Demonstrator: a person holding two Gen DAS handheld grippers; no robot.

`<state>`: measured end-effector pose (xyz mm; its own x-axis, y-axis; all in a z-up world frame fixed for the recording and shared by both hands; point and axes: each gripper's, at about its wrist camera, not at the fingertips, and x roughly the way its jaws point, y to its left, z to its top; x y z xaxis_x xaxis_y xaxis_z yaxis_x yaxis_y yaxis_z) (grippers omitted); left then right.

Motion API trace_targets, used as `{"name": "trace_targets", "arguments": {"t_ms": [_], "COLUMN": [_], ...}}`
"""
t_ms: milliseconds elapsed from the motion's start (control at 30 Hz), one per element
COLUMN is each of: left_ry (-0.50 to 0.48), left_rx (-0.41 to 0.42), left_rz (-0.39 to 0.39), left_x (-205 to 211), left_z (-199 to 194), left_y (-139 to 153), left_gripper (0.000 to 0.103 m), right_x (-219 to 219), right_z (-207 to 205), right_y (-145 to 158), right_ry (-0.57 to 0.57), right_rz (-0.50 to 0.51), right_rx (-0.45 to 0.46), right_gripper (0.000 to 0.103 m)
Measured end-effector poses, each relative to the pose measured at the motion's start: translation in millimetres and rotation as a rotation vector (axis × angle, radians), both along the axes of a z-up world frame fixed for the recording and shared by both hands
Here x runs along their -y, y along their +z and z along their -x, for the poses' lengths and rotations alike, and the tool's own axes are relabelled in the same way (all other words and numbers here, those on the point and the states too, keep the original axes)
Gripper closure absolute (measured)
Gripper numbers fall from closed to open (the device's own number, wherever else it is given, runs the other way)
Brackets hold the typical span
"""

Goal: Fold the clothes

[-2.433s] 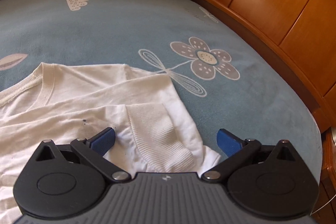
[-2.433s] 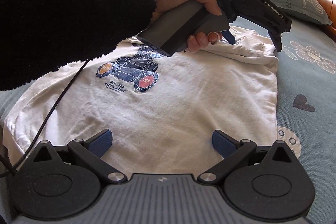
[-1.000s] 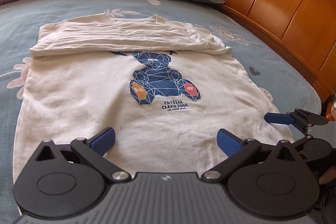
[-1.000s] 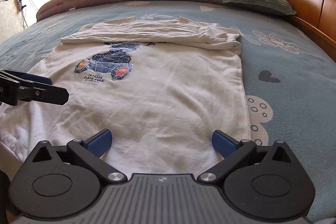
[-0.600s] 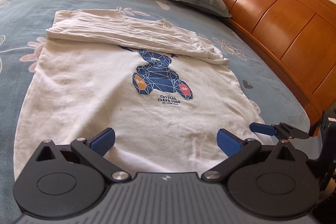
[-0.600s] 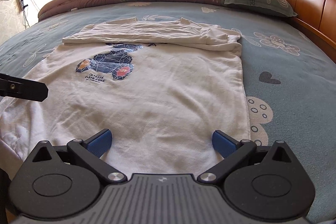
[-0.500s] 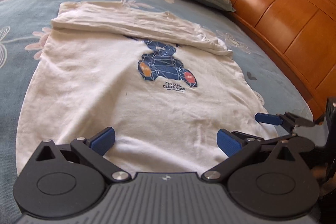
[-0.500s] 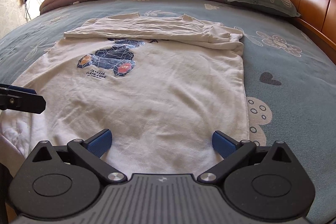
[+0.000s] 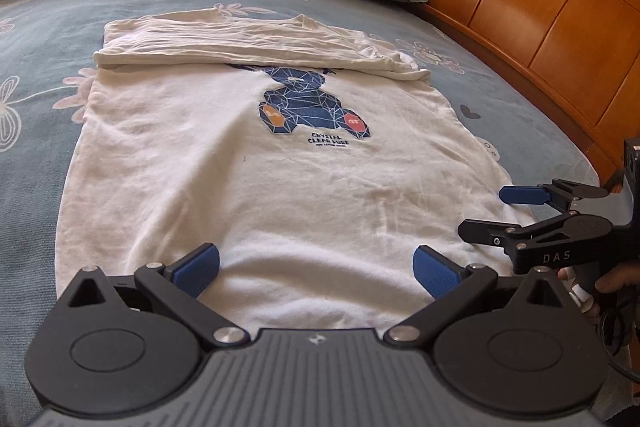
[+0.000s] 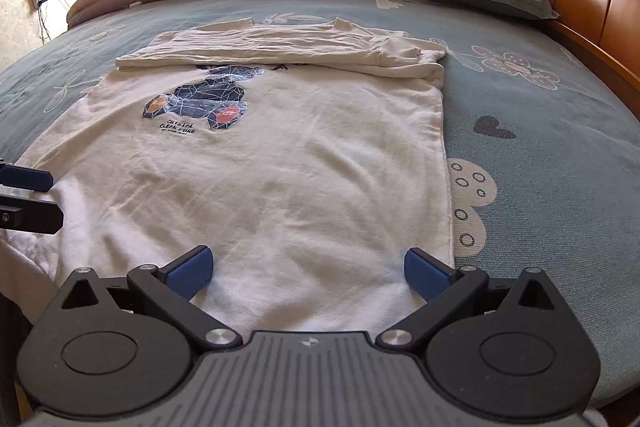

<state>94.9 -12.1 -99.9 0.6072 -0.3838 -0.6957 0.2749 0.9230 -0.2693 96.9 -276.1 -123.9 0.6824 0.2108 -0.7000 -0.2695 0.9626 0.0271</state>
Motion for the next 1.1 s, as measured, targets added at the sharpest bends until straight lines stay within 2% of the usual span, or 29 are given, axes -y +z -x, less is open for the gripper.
{"name": "trace_targets", "arguments": {"t_ms": [67, 200, 333, 433, 533, 667, 733, 933, 1100], "left_ry": [-0.005, -0.030, -0.018, 0.013, 0.011, 0.025, 0.027, 0.018, 0.007], "left_rx": [-0.002, -0.023, -0.036, -0.055, -0.035, -0.075, -0.066, -0.057, -0.054], "left_rz": [0.009, -0.028, -0.005, -0.001, -0.027, -0.034, -0.029, -0.031, -0.049], "left_x": [0, 3, -5, -10, -9, -9, -10, -12, -10], "left_z": [2, 7, 13, 12, 10, 2, 4, 7, 8], "left_y": [2, -4, -3, 3, 8, 0, -2, -3, -3], "left_gripper": [0.001, 0.001, 0.001, 0.001, 0.001, 0.001, 0.001, 0.001, 0.001], "right_x": [0, 0, 1, -1, -7, -23, -33, -49, -33], "right_z": [1, 1, 3, -1, -6, -2, -2, -7, 0], "right_y": [0, -1, -1, 2, 9, 23, 28, 17, 10], "right_ry": [-0.005, -0.007, -0.001, -0.004, -0.020, 0.044, 0.081, 0.117, 0.111], "right_rz": [-0.001, -0.002, 0.002, 0.017, 0.046, 0.054, 0.053, 0.070, 0.037], "right_rx": [0.005, 0.012, 0.017, -0.017, -0.073, -0.041, -0.037, -0.090, -0.118], "right_gripper": [0.000, 0.000, 0.000, 0.000, 0.000, 0.000, 0.000, 0.000, 0.000]}}
